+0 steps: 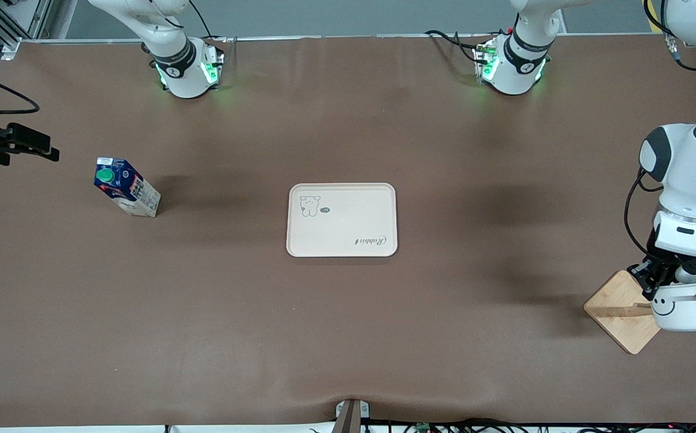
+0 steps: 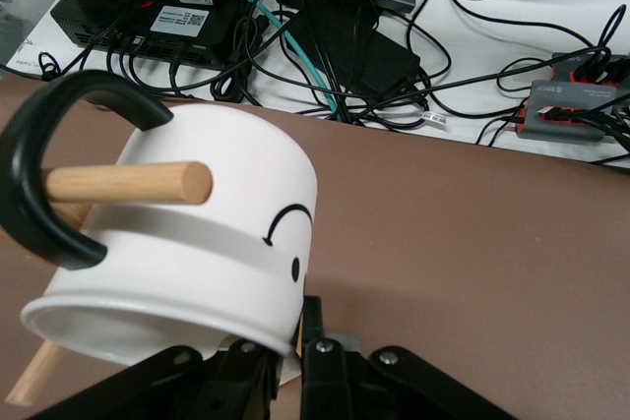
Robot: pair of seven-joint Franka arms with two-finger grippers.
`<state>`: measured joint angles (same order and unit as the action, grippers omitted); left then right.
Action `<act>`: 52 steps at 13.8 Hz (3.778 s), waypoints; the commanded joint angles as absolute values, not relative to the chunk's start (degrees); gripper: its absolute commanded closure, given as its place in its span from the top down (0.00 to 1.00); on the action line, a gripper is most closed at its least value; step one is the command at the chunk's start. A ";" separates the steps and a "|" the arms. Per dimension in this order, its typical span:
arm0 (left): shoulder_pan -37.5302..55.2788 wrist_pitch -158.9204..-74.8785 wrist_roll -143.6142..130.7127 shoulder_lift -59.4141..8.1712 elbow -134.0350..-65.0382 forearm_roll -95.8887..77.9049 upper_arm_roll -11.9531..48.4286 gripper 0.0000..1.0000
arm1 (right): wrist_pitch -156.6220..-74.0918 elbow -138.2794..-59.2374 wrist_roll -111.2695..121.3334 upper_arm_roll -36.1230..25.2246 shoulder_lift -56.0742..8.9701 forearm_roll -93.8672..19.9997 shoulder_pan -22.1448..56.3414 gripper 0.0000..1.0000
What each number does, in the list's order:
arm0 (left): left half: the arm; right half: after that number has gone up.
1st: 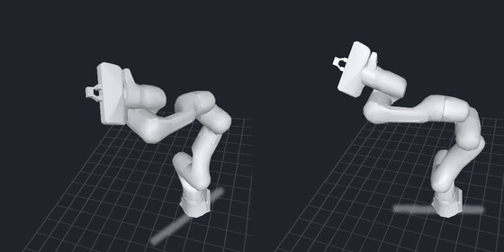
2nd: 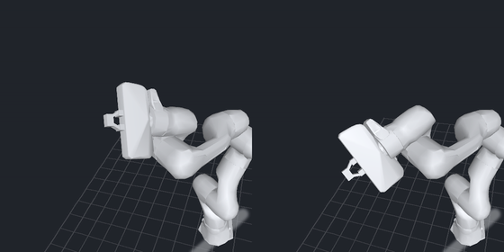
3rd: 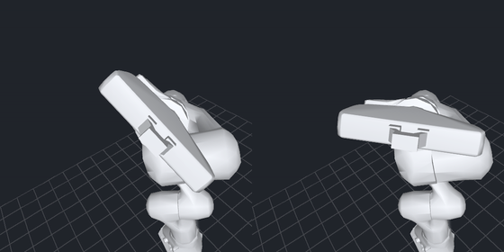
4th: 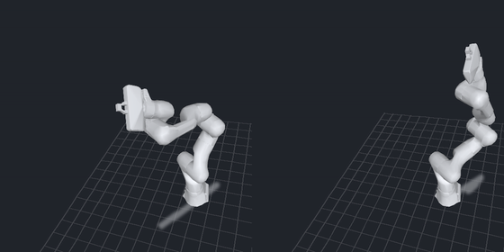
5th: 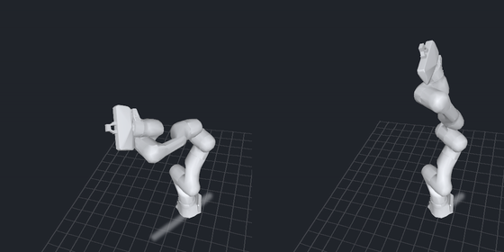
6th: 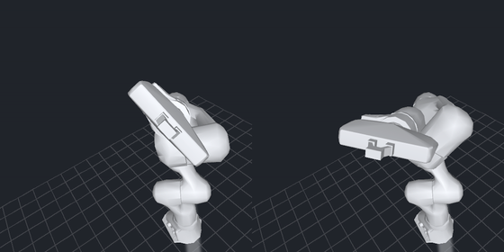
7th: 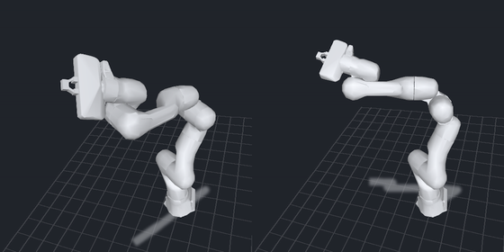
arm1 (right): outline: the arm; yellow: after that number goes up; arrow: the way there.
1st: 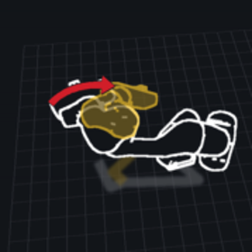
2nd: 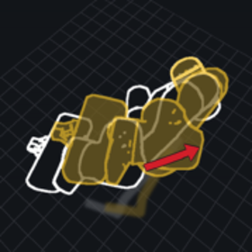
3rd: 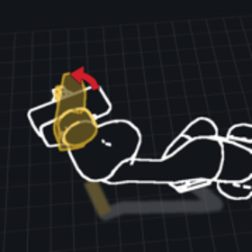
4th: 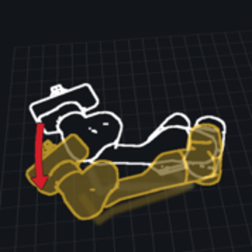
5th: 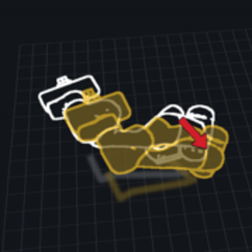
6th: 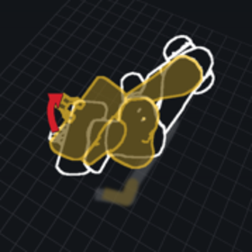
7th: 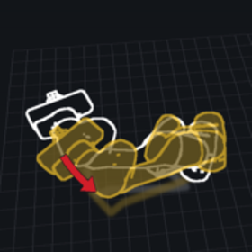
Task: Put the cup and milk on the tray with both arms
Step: 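Lift the white mug off the stand with the left gripper, then carry the mug to the tray while the right gripper reaches the milk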
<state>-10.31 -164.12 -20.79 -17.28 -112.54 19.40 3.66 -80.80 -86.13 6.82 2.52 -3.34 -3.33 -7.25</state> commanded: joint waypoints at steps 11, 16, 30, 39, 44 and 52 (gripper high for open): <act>-9.05 -144.52 -21.70 -9.85 -111.89 20.74 12.55 0.00 | -80.68 -85.08 6.06 2.64 -3.78 -4.04 -7.38 1.00; -8.88 -125.46 -22.85 -9.84 -104.34 20.13 22.04 0.00 | -80.60 -84.99 6.06 2.55 -4.22 -3.96 -7.38 1.00; 8.61 -107.05 -56.57 -28.73 -90.18 3.79 31.82 0.00 | -81.12 -84.29 6.06 2.37 -4.39 -5.18 -7.82 1.00; 15.20 -110.47 -75.23 -42.79 -83.76 -1.93 31.73 0.00 | -84.62 -83.50 6.50 2.64 -13.78 -5.80 -6.95 1.00; 15.64 -118.56 -75.85 -46.57 -83.76 -4.22 31.73 0.00 | -85.52 -83.41 7.29 2.46 -15.29 -5.62 -7.46 1.00; 15.56 -119.88 -74.89 -47.99 -83.76 -6.15 31.38 1.00 | -87.95 -101.02 9.06 2.37 -7.32 1.58 -8.26 1.00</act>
<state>15.05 -119.72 -74.80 -47.45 -85.28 -5.47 31.73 -83.44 -90.44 10.73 2.00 -13.26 -0.02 -8.07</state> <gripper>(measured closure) 0.837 0.000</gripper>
